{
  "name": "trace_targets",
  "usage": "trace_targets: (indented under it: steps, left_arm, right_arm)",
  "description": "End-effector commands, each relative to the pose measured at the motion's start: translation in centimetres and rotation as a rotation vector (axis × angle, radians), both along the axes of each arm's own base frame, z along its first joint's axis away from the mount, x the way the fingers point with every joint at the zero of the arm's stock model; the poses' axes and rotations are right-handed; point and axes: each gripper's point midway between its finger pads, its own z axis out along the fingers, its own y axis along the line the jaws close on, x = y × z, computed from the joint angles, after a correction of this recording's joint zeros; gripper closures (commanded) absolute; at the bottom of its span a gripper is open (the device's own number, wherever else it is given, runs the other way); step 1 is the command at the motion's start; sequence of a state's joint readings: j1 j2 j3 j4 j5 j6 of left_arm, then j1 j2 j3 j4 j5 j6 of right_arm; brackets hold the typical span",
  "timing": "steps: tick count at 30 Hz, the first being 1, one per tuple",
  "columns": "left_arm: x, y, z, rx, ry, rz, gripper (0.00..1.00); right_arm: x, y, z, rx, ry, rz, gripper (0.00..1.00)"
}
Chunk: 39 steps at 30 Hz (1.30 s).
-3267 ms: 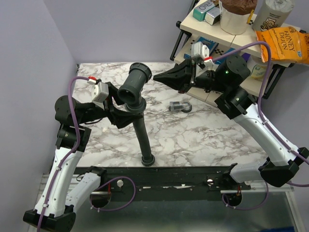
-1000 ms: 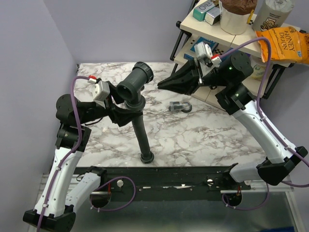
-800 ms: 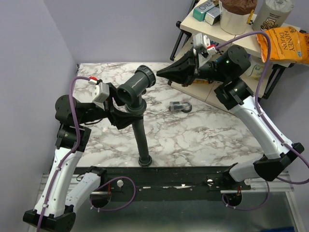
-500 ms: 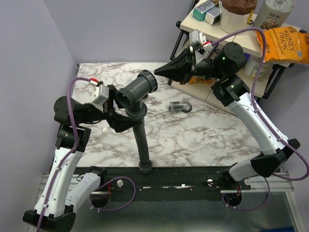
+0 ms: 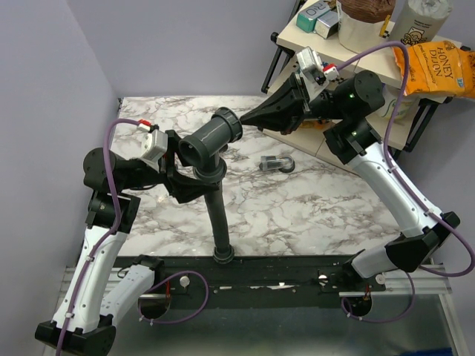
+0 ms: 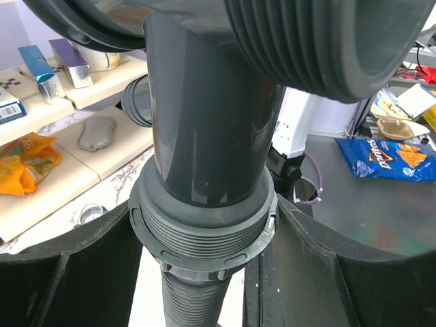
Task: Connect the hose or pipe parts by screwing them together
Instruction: Install the adaptor on the pipeline.
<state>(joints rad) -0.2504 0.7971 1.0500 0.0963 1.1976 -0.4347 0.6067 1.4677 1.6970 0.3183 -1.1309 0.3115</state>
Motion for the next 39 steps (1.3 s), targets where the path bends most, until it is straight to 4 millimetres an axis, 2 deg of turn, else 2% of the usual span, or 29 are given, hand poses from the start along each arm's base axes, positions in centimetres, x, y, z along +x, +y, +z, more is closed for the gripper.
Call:
trace_targets:
  steps: [1, 6, 20, 28, 39]
  left_arm:
    - [0.7, 0.0, 0.6, -0.021, -0.044, 0.035, 1.0]
    - [1.1, -0.2, 0.4, -0.022, -0.03, 0.028, 1.0]
    - [1.5, -0.3, 0.9, -0.035, -0.043, 0.041, 1.0]
    - [3.2, 0.0, 1.0, -0.044, -0.035, 0.127, 1.0]
    - [3.7, 0.1, 1.0, -0.039, -0.035, 0.161, 1.0]
  right_arm:
    - [-1.3, -0.4, 0.1, 0.0, -0.004, 0.069, 0.99]
    - [-1.5, -0.2, 0.5, 0.01, 0.009, 0.101, 0.99]
    - [-1.3, 0.5, -0.3, 0.0, 0.042, 0.139, 0.99]
    - [-2.2, -0.2, -0.2, 0.01, 0.028, 0.13, 0.99]
    - [-3.7, -1.1, -0.1, 0.03, 0.019, 0.153, 0.99]
